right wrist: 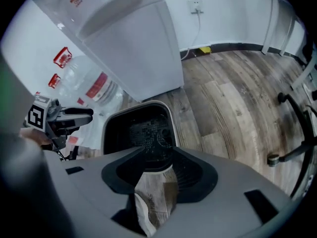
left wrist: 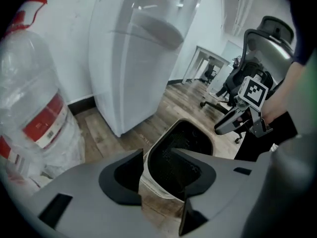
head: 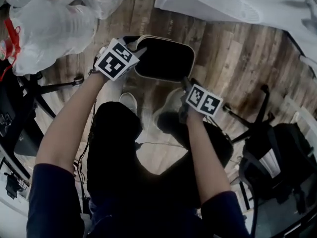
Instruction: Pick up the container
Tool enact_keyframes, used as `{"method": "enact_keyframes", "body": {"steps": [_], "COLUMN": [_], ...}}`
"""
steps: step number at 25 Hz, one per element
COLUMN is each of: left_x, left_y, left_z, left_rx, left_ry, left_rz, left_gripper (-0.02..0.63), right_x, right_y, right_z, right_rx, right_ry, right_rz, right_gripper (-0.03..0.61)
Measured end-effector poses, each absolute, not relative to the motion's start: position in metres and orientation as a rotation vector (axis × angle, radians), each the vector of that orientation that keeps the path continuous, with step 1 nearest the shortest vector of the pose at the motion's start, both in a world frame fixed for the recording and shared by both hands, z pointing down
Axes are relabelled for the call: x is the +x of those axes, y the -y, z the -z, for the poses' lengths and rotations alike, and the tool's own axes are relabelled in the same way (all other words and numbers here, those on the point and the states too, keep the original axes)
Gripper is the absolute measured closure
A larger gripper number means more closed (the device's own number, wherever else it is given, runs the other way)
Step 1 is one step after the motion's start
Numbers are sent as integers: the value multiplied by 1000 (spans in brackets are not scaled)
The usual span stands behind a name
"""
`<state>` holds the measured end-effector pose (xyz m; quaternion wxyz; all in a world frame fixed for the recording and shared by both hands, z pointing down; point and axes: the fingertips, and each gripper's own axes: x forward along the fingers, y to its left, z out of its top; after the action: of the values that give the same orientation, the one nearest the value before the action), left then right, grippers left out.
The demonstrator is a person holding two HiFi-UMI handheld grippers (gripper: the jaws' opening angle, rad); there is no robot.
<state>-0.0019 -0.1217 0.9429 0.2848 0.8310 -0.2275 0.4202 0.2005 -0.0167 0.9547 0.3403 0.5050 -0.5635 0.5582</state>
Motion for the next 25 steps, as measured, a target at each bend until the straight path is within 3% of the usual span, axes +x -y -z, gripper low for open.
{"method": "enact_keyframes", "body": {"steps": [3,11,14,17,25], "left_x": [4,10,12,19,20], "left_y": [125,129,125,125,122], "left_z": [-978,-1038,-1049,-1053,-1052], "left_rx": [2217,2217,2196,2198,2170], "left_ry": [539,398,386,369,384], "left_rz": [-1168,-1239,-1250,-1248,-1352], "left_gripper": [417,416,419,476,520], "right_x": [206,201,205,208,212], "right_y": [4,-4,3,4,3], "right_z": [-992,-1044,-1048,-1051,-1054], "right_rx": [1401,1504,1532,1538,1515], "right_ry": [1371,1337,1328,1306,1265], "right_rz": [-1507,-1576,-1547,-1556,-1554], "right_gripper": [383,379,448,465,495]}}
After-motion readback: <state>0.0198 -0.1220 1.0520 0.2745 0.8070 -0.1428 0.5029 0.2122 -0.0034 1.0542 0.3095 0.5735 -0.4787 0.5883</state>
